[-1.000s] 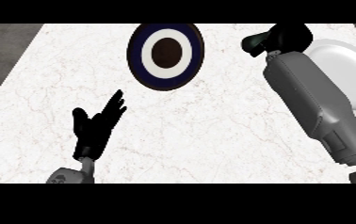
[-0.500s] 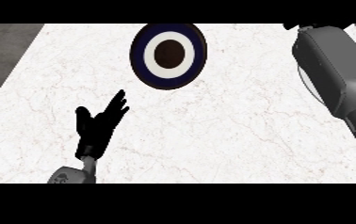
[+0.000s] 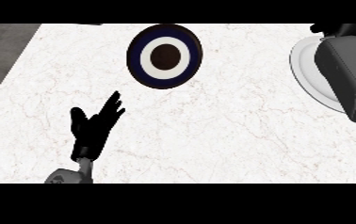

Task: Pick the eggplant from the plate and place it in the plate

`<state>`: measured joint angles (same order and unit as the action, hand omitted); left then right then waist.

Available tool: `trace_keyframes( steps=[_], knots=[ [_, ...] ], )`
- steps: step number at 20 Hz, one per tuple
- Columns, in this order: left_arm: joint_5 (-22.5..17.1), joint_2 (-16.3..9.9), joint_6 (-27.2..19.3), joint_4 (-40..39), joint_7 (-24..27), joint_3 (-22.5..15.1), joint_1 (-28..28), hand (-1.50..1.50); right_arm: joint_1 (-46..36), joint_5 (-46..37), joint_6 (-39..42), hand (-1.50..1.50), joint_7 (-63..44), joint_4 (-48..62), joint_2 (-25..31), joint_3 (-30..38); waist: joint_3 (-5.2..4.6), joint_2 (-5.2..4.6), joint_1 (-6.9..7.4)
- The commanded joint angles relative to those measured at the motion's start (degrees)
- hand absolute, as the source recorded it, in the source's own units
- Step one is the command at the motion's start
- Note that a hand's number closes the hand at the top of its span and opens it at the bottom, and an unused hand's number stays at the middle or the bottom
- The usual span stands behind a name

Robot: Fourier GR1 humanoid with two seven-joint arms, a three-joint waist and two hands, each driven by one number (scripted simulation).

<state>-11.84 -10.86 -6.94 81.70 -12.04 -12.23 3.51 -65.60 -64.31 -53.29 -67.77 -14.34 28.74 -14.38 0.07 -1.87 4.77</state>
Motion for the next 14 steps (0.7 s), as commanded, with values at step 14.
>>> trace_keyframes(
  steps=[14],
  knots=[
    [0.0,0.2,-0.3,-0.6,1.3,1.3,-2.2,0.00,7.6,-4.3,-24.8,1.50,-13.0,12.4,6.9,6.2,0.05,0.40,-1.57]
  ],
)
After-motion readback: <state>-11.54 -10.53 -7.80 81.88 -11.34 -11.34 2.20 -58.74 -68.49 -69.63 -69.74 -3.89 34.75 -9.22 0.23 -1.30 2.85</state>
